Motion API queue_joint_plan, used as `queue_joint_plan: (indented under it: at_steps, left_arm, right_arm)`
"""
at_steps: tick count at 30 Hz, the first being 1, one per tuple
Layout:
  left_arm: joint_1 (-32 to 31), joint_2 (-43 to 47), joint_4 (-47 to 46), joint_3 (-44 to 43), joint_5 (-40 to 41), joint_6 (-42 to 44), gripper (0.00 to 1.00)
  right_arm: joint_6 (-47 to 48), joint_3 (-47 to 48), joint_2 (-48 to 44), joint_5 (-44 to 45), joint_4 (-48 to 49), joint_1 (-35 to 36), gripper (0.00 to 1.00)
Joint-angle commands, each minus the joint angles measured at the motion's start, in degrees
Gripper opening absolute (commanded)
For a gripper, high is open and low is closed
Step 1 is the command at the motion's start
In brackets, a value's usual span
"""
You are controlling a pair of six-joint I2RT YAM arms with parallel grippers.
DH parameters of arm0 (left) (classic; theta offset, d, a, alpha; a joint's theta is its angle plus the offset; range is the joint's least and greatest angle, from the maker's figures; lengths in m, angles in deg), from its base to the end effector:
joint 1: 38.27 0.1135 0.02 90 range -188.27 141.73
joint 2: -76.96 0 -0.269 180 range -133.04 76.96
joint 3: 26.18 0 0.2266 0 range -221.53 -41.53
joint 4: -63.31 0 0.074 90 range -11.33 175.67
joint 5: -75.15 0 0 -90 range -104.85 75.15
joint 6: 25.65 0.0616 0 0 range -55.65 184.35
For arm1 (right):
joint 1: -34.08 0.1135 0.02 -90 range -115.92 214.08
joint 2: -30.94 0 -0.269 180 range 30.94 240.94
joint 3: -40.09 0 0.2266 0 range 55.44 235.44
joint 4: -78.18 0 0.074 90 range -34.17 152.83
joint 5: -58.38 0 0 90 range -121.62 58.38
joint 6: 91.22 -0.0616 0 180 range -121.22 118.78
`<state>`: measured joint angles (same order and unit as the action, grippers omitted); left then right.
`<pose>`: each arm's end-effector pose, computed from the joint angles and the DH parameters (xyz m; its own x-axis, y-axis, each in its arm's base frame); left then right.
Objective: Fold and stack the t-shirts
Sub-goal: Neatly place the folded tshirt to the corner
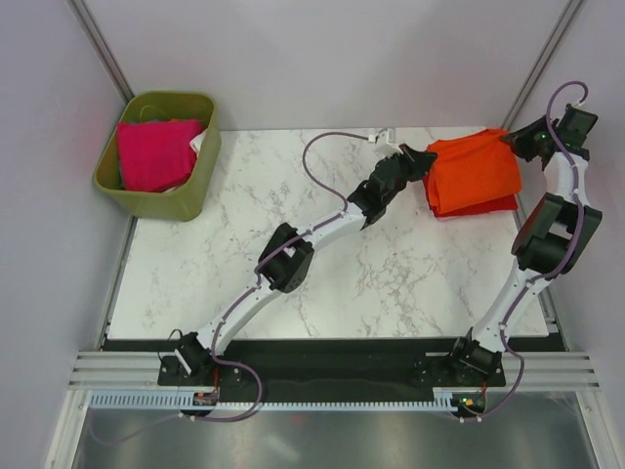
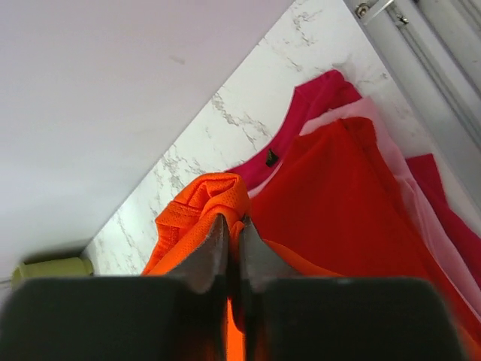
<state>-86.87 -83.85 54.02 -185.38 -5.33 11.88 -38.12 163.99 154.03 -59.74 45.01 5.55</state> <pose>0.4270 -0.4689 0.2136 -0.4469 -0.6758 -0.5862 0.4547 0.3927 -0.7994 0.4548 -0.2142 0.2734 -0.3331 0.7838 -0.5240 0.3395 0.6182 0.7089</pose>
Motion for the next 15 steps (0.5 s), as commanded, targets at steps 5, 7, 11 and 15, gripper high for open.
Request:
queue_joint_plan:
  at_steps: [5, 7, 11, 15]
  left_arm:
    - [3.41, -4.69, -7.87, -5.39, 7.54, 0.87, 0.78]
    - [4.99, -3.29, -7.79, -4.60, 6.05, 1.05, 0.96]
    - [6.32, 5.14, -9.28, 4.17, 2.80, 3.85, 1.00]
    - [6.85, 15.86, -8.76, 17.25, 0.51, 9.30, 1.00]
  right_arm:
    - [-4.31, 9.74, 9.96, -1.40, 9.39, -0.29, 0.82]
    - [-3.71, 8.44, 8.59, -1.07, 9.30, 0.06, 0.84]
    - [0.25, 3.43, 1.64, 4.12, 8.86, 1.11, 0.85]
    - [4.90, 1.22, -4.16, 7.02, 6.93, 1.11, 0.87]
